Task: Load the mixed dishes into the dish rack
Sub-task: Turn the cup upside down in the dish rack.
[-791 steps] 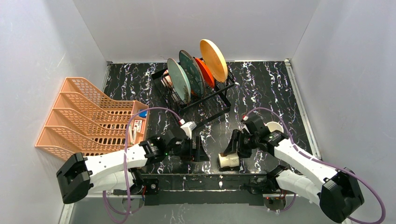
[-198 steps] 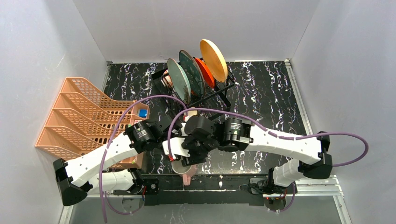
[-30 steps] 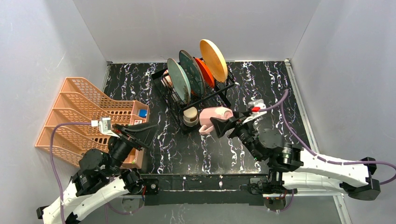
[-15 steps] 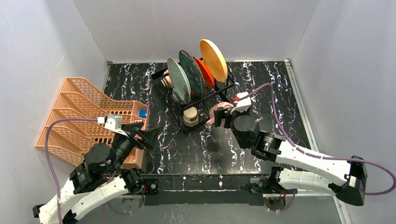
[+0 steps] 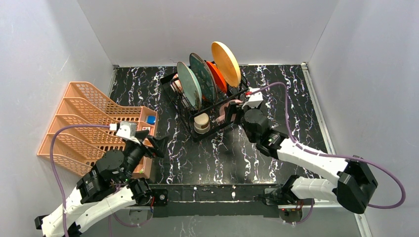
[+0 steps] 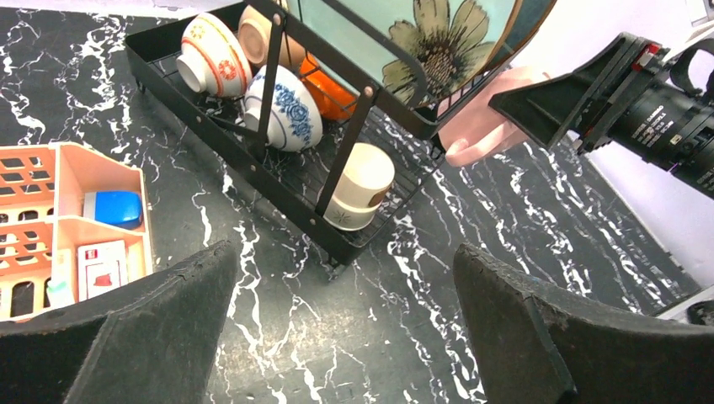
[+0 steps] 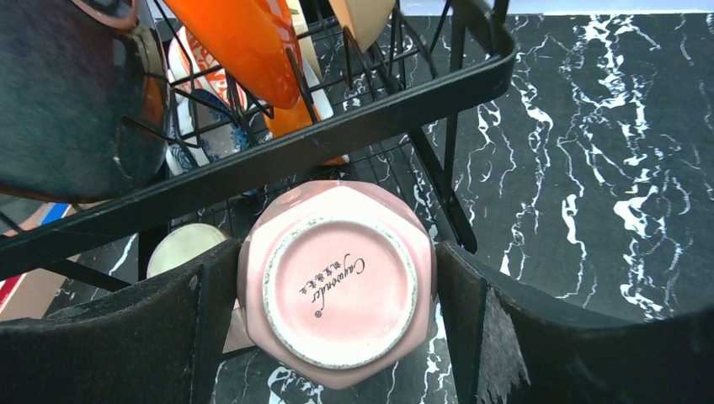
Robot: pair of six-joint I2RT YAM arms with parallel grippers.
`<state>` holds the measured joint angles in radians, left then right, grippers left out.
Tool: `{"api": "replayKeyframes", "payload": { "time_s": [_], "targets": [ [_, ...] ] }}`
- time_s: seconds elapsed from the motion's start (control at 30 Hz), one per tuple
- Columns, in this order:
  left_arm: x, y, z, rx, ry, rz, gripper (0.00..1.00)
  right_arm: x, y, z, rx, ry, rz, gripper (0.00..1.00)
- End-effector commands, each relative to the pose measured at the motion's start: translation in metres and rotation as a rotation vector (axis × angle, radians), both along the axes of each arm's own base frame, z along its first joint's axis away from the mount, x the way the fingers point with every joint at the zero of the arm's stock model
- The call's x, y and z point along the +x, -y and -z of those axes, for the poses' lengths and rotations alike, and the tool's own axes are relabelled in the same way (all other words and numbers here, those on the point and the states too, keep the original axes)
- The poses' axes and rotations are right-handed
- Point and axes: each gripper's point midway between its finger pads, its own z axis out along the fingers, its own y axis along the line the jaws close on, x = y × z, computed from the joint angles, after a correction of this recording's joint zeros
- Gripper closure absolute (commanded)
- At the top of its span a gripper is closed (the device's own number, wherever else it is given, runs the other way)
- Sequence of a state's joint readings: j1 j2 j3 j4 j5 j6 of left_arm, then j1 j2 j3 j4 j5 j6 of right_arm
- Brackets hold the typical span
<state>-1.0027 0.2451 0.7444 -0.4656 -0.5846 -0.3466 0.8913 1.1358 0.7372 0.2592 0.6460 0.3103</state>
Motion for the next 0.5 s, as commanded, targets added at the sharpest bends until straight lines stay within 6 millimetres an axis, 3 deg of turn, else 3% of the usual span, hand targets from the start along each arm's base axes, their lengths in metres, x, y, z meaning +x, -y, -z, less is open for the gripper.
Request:
{"api": "replayKeyframes", "payload": {
  "time_s": [0.0, 0.47],
  "targets": [
    [0.003, -0.006, 0.017, 0.07, -0.017, -0.029, 0.02, 0.015, -0.017, -0.044, 0.179, 0.147, -0.027, 0.99],
    [0.004, -0.013, 0.019, 0.08, -0.022, -0.059, 0.02, 0.036, -0.036, -0.01, 0.151, 0.175, -0.071, 0.99]
  ]
}}
